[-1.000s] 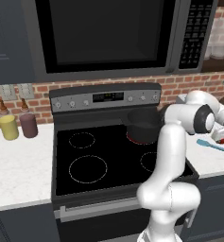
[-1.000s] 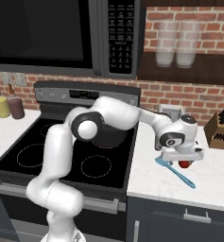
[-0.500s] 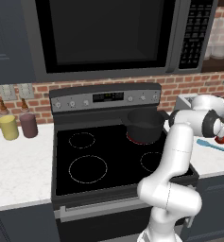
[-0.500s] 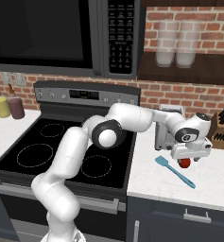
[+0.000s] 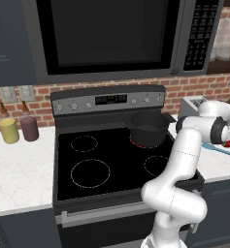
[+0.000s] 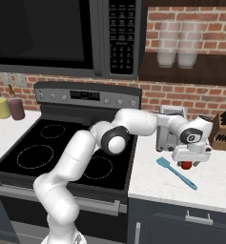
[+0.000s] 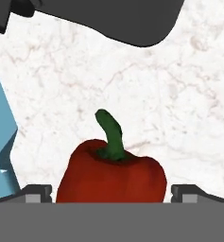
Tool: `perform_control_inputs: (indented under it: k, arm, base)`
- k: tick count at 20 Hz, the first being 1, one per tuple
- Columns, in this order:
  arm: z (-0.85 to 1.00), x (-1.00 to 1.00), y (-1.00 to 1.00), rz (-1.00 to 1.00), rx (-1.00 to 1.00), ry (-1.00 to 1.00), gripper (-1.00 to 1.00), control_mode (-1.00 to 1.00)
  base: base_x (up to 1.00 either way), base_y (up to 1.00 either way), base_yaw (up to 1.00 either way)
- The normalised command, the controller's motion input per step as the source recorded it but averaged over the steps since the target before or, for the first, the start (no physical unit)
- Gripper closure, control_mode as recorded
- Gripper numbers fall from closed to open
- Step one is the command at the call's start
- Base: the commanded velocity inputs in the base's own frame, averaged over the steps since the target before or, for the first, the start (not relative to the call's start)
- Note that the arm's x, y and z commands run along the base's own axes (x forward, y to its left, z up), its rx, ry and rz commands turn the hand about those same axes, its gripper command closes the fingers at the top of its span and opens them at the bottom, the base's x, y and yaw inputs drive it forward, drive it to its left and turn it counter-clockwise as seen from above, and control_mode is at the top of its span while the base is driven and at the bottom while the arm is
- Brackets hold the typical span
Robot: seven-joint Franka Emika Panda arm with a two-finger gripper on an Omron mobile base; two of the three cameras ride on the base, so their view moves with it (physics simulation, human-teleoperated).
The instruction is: Put the bell pepper and eggplant in the pot. Retrieve the spatula and lightly stir the vegetables in the pot.
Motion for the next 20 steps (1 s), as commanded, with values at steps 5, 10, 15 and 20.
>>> perform_control_inputs:
  k: [5,10,15,20]
  arm:
    - [-0.11,0.0,0.26,0.0,0.0,0.0,-1.0,-1.0]
    - [-0.03,0.0,0.09,-0.01,0.0,0.0,1.0,-1.0]
    - [0.11,-0.3,0.0,-0.04,0.0,-0.16,1.0,-1.0]
    - [0.89,-0.94,0.02,-0.05,0.0,-0.44,1.0,-1.0]
  base:
    - [0.0,0.0,0.0]
    - [0.0,0.0,0.0]
    - [0.0,0.0,0.0]
    - [0.0,0.0,0.0]
